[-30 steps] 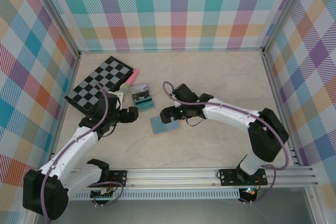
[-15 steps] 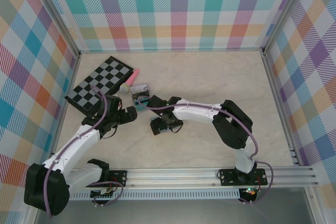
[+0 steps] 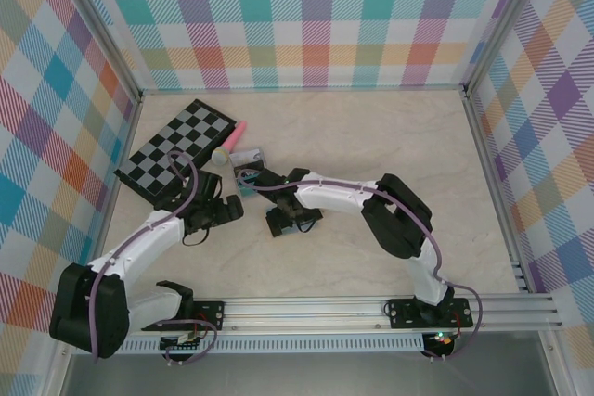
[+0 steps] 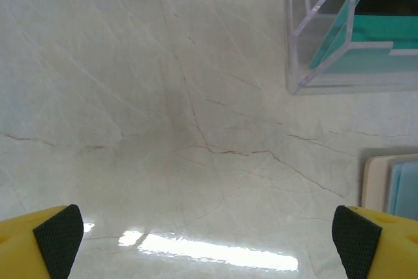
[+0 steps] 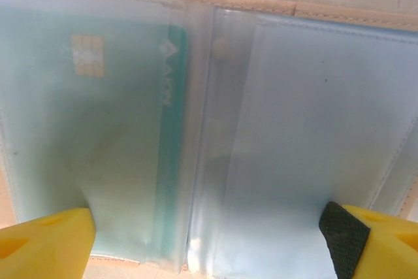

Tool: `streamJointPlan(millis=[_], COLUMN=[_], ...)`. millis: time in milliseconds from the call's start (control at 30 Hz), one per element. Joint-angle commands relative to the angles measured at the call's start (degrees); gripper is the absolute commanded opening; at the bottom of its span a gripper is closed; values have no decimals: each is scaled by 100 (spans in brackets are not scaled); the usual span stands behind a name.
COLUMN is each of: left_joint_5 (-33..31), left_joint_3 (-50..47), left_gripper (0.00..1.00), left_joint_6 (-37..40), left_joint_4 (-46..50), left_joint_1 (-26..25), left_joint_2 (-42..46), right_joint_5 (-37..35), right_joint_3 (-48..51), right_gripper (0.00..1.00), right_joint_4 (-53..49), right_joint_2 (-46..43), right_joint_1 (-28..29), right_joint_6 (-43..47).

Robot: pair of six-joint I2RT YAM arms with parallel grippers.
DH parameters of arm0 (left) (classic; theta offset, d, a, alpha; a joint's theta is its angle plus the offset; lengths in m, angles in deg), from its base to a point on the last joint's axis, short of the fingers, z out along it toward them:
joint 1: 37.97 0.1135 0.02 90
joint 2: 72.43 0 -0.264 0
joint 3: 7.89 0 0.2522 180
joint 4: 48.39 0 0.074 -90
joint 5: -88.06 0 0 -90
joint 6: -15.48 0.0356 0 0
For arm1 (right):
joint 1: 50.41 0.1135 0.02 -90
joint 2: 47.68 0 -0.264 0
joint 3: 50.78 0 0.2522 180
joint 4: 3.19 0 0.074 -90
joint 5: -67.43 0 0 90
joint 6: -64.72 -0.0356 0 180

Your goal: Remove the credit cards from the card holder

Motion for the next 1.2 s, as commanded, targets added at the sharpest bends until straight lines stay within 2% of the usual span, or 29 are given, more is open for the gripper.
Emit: streamJointPlan(millis=[0,200,333,633,767,867,967,1167], left_joint_5=[280,1039,1705,2853,2854,2658,2293,2158], left_joint_3=[203,98,12,-421,-494,-490,-338,-140], left_gripper=[99,93,84,52,39,34,30,20], left_joint_6=[-190,-500,-695,-1464,-1836,-2126,-2170,-2154], left_joint_4=[28,-402,-757,-2161,-2560,-2854,-2821,-2838], left_joint_1=[86,89,84,-42,-271,-580,-919,-1216], left_joint_2=[-91,-199,-258,-371,-545,-677,-942,-1696], right_joint_5=[-62,217,356,439,403,365,335,214], right_joint_3=[171,572,724,907,963,1017,1070,1148], right_gripper=[87,78,74,70,64,63,62,61], right_joint_4=[-83,271,416,591,609,657,699,719], right_joint_2=[139,-4,-48,-116,-136,-164,-224,-310], right_joint_1=[-76,-224,-285,-375,-386,-395,-405,-421], right_joint_6=[-121,-128,-132,-180,-274,-362,-432,-565])
